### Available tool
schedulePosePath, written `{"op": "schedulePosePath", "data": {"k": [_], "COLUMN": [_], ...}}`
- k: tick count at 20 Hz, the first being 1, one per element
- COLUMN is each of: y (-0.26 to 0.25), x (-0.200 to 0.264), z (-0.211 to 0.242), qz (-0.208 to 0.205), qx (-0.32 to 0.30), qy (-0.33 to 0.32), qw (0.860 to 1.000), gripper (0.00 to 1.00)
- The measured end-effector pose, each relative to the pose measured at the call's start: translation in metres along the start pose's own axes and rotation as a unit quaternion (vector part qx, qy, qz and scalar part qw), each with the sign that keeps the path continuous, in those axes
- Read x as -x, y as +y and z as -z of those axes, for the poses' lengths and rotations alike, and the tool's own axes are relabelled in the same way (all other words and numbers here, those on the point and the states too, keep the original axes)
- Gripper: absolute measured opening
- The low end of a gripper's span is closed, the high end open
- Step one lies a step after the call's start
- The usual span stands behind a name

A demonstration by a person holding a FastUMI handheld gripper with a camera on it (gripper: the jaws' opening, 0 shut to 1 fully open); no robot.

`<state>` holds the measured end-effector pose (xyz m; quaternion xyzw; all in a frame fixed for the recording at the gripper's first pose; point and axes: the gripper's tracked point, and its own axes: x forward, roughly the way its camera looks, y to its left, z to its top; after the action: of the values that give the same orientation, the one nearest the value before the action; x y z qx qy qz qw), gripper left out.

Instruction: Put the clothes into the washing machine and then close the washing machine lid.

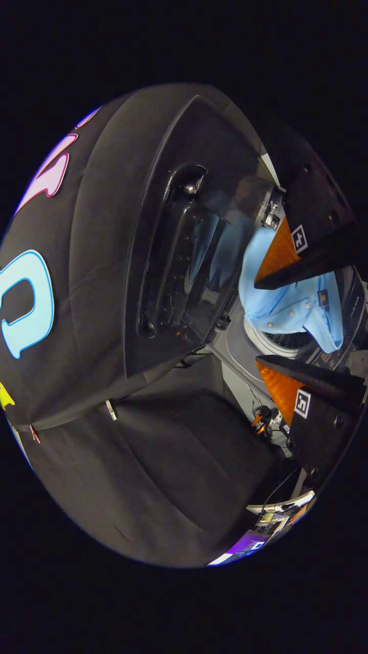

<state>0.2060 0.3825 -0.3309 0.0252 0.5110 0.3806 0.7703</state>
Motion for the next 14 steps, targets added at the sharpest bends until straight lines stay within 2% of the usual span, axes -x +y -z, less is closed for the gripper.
{"op": "schedulePosePath", "data": {"k": [4,9,14], "y": [0.016,0.053,0.058], "x": [0.006,0.028,0.051], "z": [-0.005,-0.039,-0.085], "qz": [-0.035,-0.093,-0.109], "qx": [0.002,0.054,0.050], "qy": [-0.013,-0.088,-0.201], "qw": [0.999,0.990,0.972], "gripper": [1.00,0.99,0.99]}}
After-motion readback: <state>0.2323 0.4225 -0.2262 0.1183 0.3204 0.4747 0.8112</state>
